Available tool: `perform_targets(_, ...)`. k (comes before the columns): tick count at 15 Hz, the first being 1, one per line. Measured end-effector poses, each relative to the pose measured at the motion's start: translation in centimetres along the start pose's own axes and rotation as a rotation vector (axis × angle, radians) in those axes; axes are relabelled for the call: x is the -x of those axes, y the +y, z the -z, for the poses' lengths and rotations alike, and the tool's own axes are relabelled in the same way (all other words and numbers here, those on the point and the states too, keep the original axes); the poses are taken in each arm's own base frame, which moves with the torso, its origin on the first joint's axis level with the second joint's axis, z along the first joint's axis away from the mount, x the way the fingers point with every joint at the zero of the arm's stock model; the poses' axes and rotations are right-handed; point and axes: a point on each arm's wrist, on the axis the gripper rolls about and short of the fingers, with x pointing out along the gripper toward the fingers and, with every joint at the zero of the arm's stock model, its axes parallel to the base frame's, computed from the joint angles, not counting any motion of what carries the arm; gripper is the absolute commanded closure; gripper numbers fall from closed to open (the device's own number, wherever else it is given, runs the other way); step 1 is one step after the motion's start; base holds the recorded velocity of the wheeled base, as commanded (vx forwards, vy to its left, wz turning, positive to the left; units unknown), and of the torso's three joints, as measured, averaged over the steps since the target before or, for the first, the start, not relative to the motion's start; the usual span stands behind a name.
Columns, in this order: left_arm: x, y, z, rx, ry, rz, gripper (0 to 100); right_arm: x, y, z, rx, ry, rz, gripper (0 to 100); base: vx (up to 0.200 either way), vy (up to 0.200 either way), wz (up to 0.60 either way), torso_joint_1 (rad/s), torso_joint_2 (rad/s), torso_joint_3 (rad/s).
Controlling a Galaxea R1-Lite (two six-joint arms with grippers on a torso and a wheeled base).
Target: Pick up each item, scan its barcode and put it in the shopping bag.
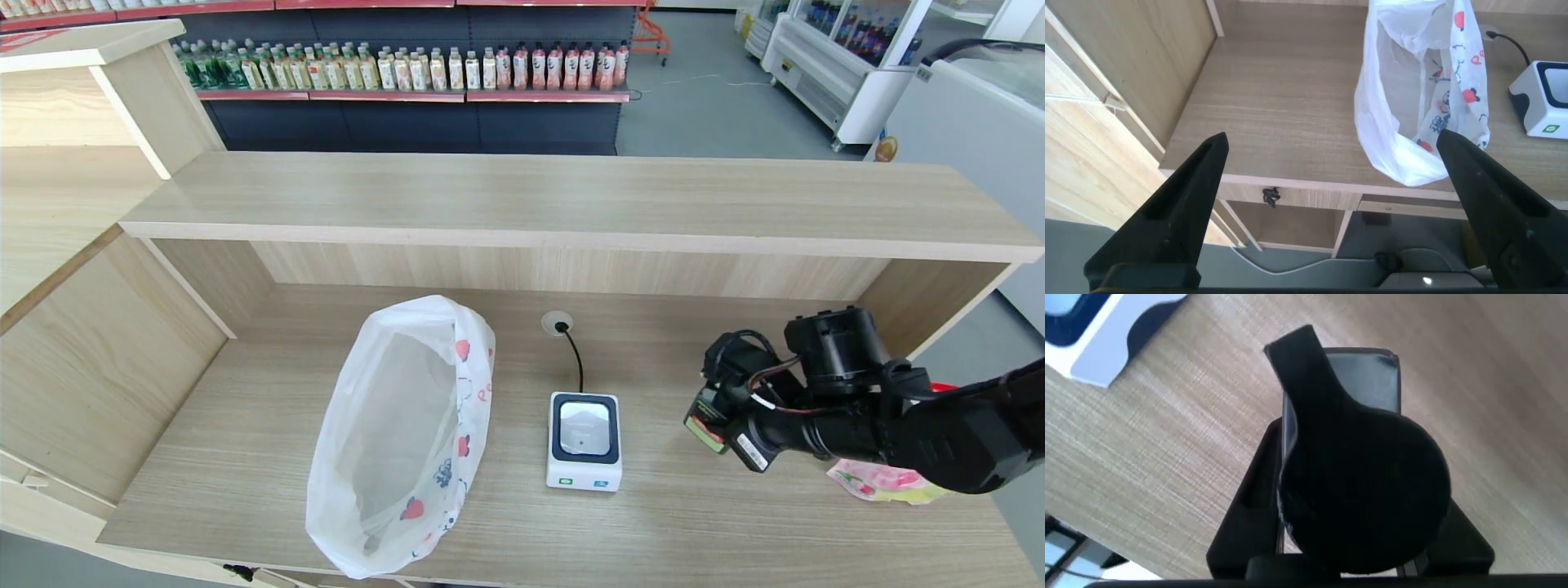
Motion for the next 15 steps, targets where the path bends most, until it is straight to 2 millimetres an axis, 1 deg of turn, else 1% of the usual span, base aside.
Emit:
perform_targets(1,0.0,0.0,0.0,0.000,0.000,0.000,0,1.0,-0.7,-0.3,-0.043,-0.032,0.033,100,0.000,0.000,0.00,0.000,0.00,0.000)
perform_targets(3,0.0,0.0,0.0,0.000,0.000,0.000,0,4.1,-2.1,-0.4,-0.104,-0.096,0.106,100,0.000,0.000,0.00,0.000,0.00,0.000)
perform_targets(4,0.0,0.0,0.0,0.000,0.000,0.000,0,5.6,-2.3,-0.4,-0.110,-0.121,0.132,100,0.000,0.000,0.00,0.000,0.00,0.000)
perform_targets(5,0.0,0.0,0.0,0.000,0.000,0.000,0,7.2,-2.5,-0.3,-0.073,-0.149,0.162,100,0.000,0.000,0.00,0.000,0.00,0.000)
perform_targets(6,0.0,0.0,0.0,0.000,0.000,0.000,0,8.8,-2.6,-0.2,0.013,-0.175,0.196,100,0.000,0.000,0.00,0.000,0.00,0.000)
perform_targets(7,0.0,0.0,0.0,0.000,0.000,0.000,0,10.0,-2.6,-0.1,0.080,-0.196,0.221,100,0.000,0.000,0.00,0.000,0.00,0.000)
perform_targets(8,0.0,0.0,0.0,0.000,0.000,0.000,0,11.2,-2.7,-0.4,0.165,-0.255,0.242,100,0.000,0.000,0.00,0.000,0.00,0.000)
perform_targets(10,0.0,0.0,0.0,0.000,0.000,0.000,0,12.9,-2.8,-1.0,0.363,-0.450,0.176,100,0.000,0.000,0.00,0.000,0.00,0.000)
perform_targets(12,0.0,0.0,0.0,0.000,0.000,0.000,0,14.1,-3.7,-0.5,0.727,-0.688,0.088,100,0.000,0.000,0.00,0.000,0.00,0.000)
perform_targets(13,0.0,0.0,0.0,0.000,0.000,0.000,0,14.6,-4.3,-0.1,0.900,-0.786,0.081,100,0.000,0.000,0.00,0.000,0.00,0.000)
perform_targets(15,0.0,0.0,0.0,0.000,0.000,0.000,0,14.7,-4.9,1.3,1.322,-0.948,0.146,100,0.000,0.000,0.00,0.000,0.00,0.000)
